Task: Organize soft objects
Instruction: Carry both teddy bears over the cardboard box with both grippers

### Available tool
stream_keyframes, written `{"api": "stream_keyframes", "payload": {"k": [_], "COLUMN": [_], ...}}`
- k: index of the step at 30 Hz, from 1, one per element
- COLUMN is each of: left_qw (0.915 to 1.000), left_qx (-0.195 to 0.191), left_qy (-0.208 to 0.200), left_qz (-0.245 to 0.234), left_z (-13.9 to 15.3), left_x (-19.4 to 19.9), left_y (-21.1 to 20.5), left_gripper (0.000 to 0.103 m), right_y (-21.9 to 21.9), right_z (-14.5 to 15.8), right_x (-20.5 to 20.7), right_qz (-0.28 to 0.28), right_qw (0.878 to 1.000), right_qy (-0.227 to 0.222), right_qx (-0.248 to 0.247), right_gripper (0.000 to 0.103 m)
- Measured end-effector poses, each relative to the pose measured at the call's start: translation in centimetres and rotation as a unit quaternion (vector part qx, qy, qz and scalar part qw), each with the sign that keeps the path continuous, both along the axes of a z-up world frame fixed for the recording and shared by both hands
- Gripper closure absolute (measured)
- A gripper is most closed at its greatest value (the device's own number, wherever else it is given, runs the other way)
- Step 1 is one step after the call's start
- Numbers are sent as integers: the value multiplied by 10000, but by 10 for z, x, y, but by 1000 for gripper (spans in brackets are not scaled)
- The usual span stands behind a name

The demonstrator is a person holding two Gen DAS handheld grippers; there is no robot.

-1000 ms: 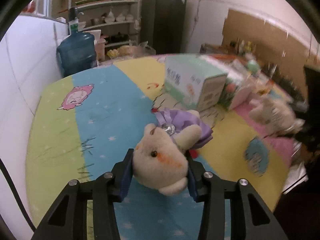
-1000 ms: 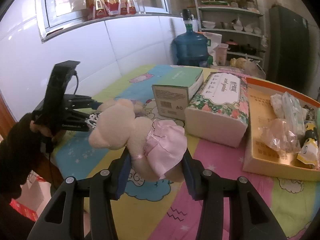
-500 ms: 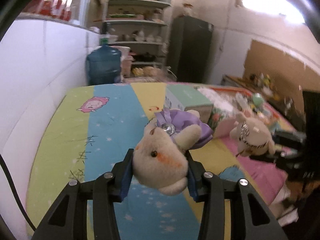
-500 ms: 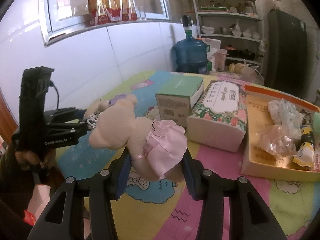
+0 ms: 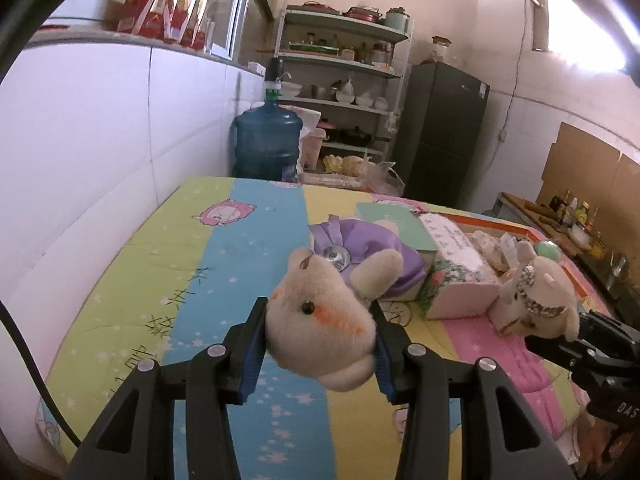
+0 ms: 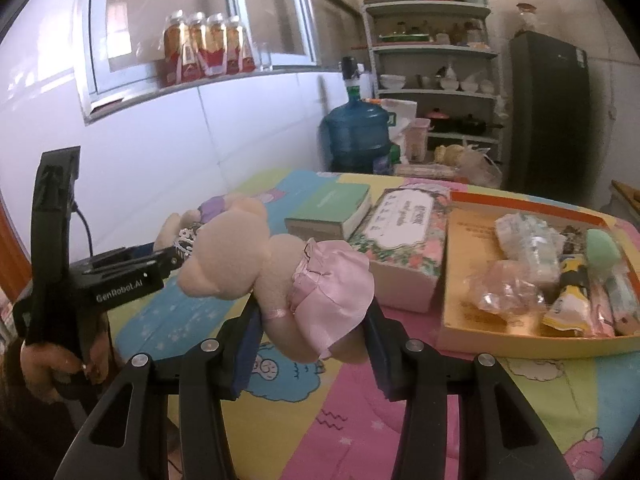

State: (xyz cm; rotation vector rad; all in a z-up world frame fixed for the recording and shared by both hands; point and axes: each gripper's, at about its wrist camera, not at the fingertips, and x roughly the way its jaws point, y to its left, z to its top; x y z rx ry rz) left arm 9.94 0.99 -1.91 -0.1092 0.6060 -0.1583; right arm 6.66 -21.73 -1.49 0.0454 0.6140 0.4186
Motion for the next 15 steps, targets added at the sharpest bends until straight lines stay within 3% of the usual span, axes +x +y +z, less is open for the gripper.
{"api": "stream_keyframes", "payload": {"k": [15], "left_qw": [9994], "left_qx": [200], "left_qy": [-216], "left_qz": [157], "left_z": [14], "left_x": [-21], "left_y": [-40], "left_gripper": [57], "right_y": [-26], "right_z": [14], "right_x": [-11], "right_qz": [-162], "right_qw": [9994], "right_qy": [-279], "right_qx": [82], "right_gripper": [54]}}
